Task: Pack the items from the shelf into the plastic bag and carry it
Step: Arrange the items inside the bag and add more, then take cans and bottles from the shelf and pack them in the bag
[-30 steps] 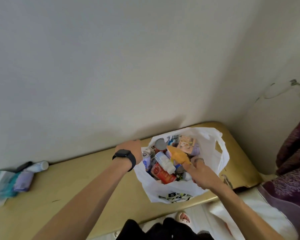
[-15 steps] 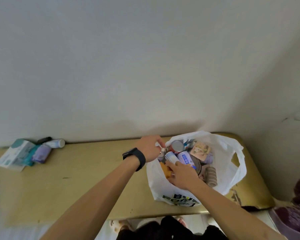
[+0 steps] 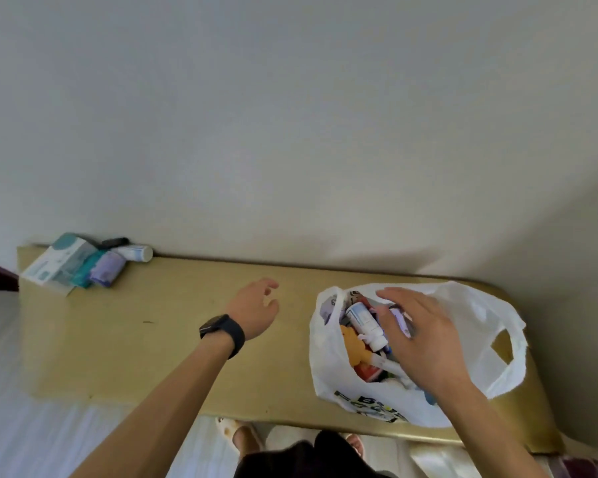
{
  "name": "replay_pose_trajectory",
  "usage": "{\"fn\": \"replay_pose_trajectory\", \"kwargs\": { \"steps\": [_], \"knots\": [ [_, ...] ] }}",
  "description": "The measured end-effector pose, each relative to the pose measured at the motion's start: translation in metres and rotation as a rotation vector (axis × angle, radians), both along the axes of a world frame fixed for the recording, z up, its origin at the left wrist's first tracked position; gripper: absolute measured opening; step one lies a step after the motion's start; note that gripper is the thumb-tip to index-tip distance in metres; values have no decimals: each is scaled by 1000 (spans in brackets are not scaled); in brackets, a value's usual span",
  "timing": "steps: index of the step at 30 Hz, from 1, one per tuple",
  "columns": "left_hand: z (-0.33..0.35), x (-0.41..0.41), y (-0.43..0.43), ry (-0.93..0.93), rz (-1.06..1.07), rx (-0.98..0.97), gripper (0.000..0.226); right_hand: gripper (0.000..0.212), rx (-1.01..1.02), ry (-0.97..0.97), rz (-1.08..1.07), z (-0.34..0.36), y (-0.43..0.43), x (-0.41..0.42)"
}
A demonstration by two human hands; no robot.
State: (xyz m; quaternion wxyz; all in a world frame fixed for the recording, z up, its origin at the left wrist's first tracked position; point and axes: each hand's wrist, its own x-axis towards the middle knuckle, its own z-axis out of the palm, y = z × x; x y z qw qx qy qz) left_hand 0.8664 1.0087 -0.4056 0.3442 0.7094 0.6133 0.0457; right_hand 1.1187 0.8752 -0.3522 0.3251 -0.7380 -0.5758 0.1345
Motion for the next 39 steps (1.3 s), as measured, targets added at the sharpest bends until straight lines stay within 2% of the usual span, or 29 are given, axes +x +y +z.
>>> {"fn": "replay_pose_trajectory", "kwargs": {
  "steps": [3,9,19,23,27,32,39],
  "knots": [
    [-12,-40,-7,156,27,25,39,23,-2,-74,130,10,29,-32],
    [-21,-137,-9,206,229,22,39,37,-28,-184,514,-16,102,-127],
    [-62,-309,10,230,532,-127,39,42,-415,-413,936,-87,198,-307],
    [-99,-363,33,254,546,-230,43,48,-555,-492,1017,-123,233,-365],
    [-130,-403,64,276,528,-308,57,52,-630,-543,1036,-144,280,-419],
    [-165,-433,78,360,445,-430,84,56,-579,-651,963,-163,344,-491],
    [-188,-433,78,419,423,-409,108,77,-532,-620,836,-180,396,-571]
  ]
}}
